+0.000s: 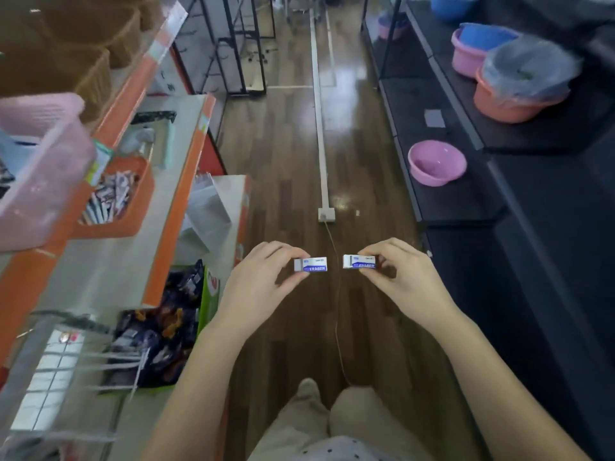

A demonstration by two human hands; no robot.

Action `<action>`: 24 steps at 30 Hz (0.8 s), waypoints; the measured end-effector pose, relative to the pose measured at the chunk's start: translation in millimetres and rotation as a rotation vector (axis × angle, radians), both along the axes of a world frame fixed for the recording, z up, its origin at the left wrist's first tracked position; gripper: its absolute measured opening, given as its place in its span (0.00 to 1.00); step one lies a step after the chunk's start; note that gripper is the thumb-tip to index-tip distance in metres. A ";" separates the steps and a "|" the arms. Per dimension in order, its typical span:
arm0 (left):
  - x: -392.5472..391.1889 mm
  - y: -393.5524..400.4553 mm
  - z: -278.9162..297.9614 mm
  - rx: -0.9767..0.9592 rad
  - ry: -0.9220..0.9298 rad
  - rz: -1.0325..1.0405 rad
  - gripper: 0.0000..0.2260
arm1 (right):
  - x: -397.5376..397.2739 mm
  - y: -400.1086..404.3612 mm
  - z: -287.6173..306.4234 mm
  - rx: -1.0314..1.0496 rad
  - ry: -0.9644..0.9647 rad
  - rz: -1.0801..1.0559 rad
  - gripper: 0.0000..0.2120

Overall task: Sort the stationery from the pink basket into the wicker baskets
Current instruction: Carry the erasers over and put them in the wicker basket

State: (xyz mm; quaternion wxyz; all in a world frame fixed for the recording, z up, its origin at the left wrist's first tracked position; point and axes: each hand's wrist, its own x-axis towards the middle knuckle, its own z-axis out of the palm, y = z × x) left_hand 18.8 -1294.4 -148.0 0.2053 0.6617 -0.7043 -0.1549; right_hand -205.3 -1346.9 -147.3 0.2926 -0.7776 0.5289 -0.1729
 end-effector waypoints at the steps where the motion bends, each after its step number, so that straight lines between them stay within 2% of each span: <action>1: 8.6 -23.4 -0.1 0.016 -0.005 -0.008 0.12 | 8.5 -22.0 -0.5 0.011 0.007 -0.005 0.13; 14: 102.1 -327.2 -16.6 0.018 0.027 0.021 0.10 | 106.3 -333.1 -16.1 0.006 0.023 0.059 0.13; 24: 183.1 -514.8 -6.2 -0.058 0.041 0.056 0.09 | 192.9 -532.5 -7.4 -0.043 -0.020 0.144 0.11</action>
